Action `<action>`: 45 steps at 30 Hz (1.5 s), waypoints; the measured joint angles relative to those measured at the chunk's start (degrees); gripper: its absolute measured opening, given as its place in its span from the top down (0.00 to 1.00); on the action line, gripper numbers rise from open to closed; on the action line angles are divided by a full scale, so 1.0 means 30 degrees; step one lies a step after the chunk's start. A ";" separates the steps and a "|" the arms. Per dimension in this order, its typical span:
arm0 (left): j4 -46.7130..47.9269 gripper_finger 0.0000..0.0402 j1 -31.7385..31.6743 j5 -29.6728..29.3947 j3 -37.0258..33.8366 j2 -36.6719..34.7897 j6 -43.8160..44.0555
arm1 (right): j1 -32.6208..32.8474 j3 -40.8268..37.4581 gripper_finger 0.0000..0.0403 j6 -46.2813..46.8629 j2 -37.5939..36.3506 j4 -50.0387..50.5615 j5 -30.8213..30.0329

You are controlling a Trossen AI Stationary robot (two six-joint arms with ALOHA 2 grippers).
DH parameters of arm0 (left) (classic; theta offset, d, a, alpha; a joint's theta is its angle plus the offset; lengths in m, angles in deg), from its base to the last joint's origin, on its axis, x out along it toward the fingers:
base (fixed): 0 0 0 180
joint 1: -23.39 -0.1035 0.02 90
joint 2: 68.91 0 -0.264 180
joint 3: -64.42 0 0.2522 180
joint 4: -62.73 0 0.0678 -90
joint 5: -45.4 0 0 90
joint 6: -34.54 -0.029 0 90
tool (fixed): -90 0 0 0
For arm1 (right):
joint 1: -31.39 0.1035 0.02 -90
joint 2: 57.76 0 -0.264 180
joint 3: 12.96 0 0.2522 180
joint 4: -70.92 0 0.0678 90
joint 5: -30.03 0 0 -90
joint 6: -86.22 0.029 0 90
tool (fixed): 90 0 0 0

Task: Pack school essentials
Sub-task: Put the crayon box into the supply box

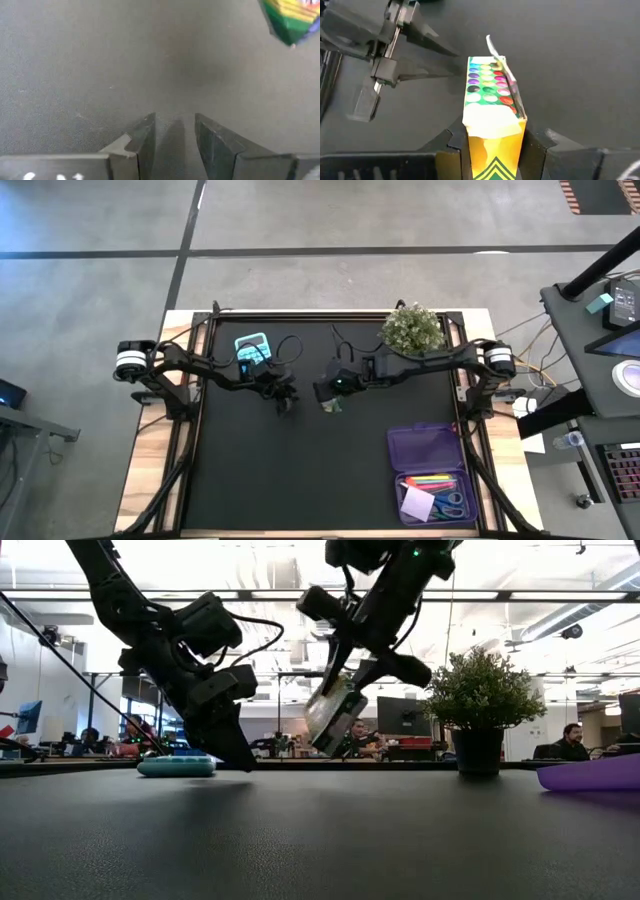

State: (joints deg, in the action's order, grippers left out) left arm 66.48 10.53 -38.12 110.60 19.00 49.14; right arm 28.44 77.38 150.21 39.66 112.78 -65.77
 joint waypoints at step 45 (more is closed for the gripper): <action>0.1140 0.71 0.0131 0.1187 -0.0073 0.0000 0.1249 | 1.6926 -0.0758 0.74 -0.2978 -0.3485 1.3904 0.8383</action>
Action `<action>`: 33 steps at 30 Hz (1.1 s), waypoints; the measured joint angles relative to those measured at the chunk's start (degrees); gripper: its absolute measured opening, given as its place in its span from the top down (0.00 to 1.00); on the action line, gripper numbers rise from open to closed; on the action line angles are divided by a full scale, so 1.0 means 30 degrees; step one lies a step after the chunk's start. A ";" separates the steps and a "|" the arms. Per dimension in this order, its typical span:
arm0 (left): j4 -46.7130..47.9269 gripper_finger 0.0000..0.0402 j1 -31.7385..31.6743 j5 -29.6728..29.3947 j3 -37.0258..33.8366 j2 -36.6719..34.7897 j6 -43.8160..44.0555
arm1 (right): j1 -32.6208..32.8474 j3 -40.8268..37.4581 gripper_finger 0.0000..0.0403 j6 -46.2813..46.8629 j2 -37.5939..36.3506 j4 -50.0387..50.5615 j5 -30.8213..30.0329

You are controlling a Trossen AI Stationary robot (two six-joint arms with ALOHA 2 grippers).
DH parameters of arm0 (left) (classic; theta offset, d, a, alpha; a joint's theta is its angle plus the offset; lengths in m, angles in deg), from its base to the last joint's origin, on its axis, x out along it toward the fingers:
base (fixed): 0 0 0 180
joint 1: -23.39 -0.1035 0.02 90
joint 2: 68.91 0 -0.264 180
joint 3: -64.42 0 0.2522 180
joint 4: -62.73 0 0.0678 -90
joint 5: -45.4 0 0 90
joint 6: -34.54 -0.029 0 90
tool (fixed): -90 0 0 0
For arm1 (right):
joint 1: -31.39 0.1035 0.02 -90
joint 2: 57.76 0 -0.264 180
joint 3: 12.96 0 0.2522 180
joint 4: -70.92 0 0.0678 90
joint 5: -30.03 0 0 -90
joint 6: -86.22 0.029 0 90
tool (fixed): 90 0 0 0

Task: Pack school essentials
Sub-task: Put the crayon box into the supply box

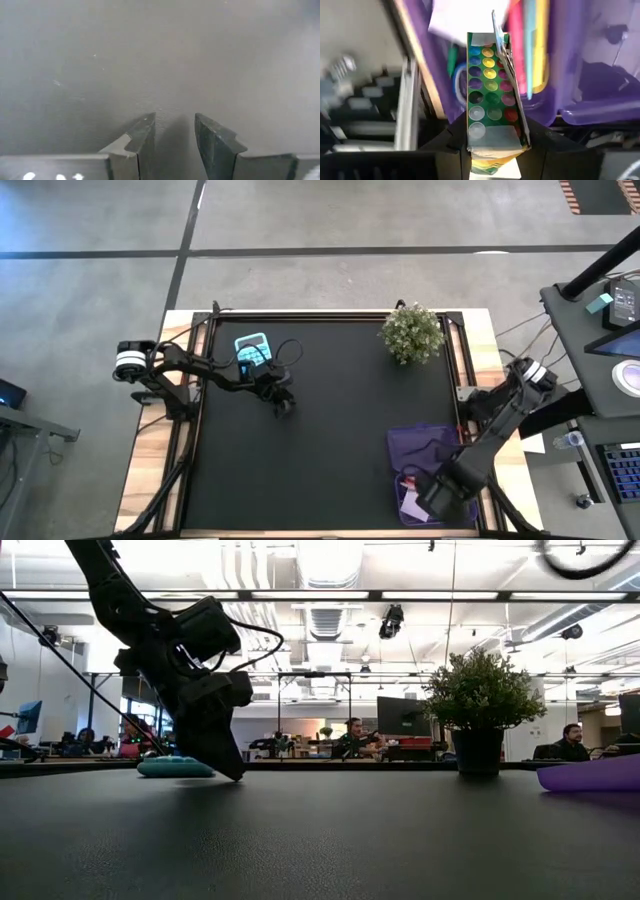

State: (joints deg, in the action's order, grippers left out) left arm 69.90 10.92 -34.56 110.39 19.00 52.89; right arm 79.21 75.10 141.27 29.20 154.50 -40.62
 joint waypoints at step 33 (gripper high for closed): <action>-0.0007 0.71 0.0794 0.0095 -0.0015 0.0000 0.0328 | 0.0636 0.0386 0.63 -0.5024 0.5034 0.2225 0.2055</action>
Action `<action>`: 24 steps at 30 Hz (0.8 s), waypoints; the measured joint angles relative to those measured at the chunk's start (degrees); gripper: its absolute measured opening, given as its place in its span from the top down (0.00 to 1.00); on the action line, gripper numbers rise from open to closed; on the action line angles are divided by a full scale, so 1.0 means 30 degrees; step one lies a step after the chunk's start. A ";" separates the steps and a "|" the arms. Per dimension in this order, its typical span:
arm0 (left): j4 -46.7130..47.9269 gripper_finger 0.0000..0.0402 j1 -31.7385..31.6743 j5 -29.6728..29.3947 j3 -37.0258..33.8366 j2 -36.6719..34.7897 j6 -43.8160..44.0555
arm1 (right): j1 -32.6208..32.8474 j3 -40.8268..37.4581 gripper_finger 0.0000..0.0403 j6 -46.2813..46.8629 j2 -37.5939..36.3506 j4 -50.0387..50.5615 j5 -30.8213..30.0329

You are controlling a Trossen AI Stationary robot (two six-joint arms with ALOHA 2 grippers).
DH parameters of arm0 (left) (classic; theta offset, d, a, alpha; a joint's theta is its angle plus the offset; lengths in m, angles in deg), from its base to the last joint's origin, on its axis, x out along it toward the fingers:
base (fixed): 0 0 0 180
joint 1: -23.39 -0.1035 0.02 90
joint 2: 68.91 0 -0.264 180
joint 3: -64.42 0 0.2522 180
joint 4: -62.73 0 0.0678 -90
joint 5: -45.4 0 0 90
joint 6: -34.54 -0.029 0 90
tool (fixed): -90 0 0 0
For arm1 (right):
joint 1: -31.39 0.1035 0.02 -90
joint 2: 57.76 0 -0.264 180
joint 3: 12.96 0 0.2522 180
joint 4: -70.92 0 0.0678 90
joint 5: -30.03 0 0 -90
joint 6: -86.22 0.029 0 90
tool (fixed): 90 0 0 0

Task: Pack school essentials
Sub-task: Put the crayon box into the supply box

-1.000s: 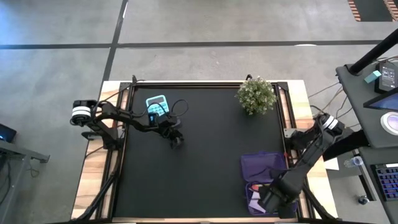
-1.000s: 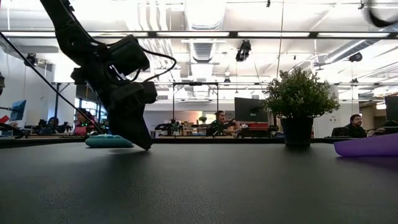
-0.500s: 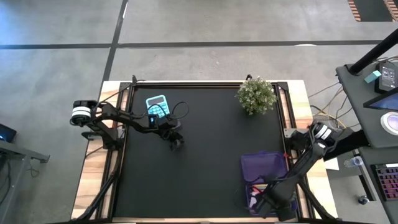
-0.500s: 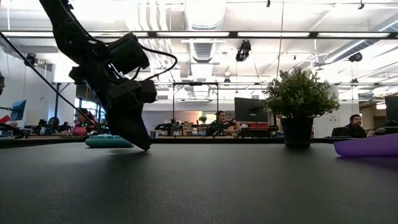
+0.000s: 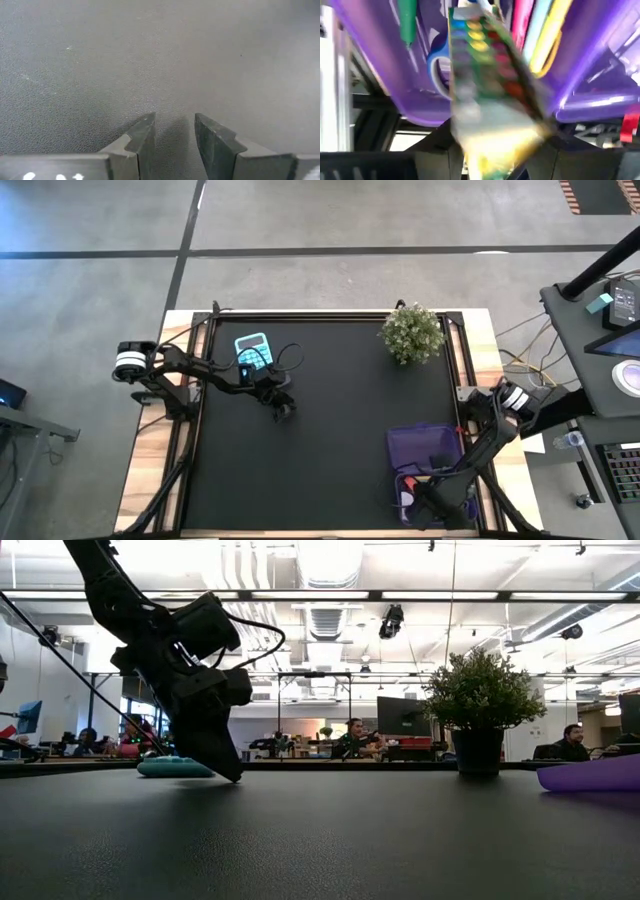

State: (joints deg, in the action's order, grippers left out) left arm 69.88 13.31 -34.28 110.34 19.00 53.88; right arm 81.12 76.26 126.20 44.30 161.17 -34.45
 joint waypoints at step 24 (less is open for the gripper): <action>-0.0046 0.71 0.0000 -0.0012 0.0015 0.0000 0.0107 | 0.0073 0.2842 0.59 0.4739 -0.1013 0.3779 -0.6946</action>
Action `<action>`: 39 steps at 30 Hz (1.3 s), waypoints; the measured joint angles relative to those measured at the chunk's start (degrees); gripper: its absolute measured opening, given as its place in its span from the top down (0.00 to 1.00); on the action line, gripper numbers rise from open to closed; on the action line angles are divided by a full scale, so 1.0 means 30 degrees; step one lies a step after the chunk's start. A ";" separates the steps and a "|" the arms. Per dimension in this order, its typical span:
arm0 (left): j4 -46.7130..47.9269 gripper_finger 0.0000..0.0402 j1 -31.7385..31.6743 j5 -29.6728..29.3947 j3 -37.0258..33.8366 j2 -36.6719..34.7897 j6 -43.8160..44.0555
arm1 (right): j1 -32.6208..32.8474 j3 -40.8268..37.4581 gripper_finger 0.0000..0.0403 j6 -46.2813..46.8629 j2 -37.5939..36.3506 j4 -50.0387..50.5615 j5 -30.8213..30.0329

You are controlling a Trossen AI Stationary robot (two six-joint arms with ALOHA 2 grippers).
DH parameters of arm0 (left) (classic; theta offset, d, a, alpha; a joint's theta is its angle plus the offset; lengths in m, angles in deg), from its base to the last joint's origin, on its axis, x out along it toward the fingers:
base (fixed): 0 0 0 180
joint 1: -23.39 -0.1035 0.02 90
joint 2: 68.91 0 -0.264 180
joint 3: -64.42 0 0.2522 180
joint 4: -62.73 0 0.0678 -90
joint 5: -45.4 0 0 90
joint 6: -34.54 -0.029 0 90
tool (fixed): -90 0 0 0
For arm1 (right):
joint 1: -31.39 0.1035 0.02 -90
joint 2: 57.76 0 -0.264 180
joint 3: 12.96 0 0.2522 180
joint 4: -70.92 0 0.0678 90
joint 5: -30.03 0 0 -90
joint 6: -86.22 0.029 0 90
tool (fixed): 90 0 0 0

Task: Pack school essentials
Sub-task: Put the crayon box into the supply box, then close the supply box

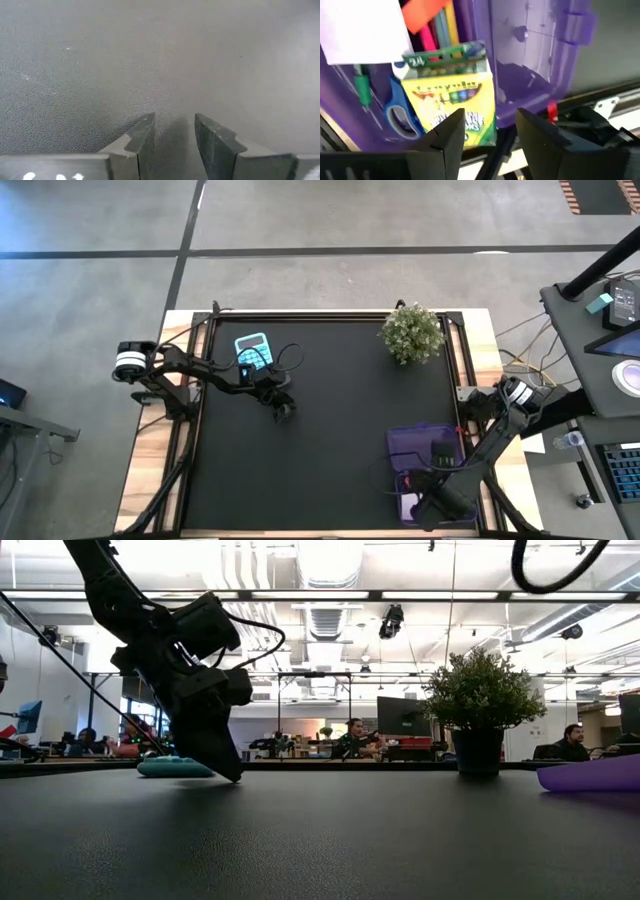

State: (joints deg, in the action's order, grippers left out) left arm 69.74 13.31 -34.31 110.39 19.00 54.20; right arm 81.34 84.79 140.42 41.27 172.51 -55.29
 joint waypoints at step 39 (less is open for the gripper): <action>-0.0625 0.71 0.0029 0.0466 0.0057 0.0001 0.1510 | 0.1310 0.1727 0.63 1.2778 -0.0335 -0.5478 0.0783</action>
State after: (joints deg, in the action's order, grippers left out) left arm 67.87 13.39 -32.92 110.56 19.01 58.73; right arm 85.27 89.97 178.75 40.26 156.08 -52.94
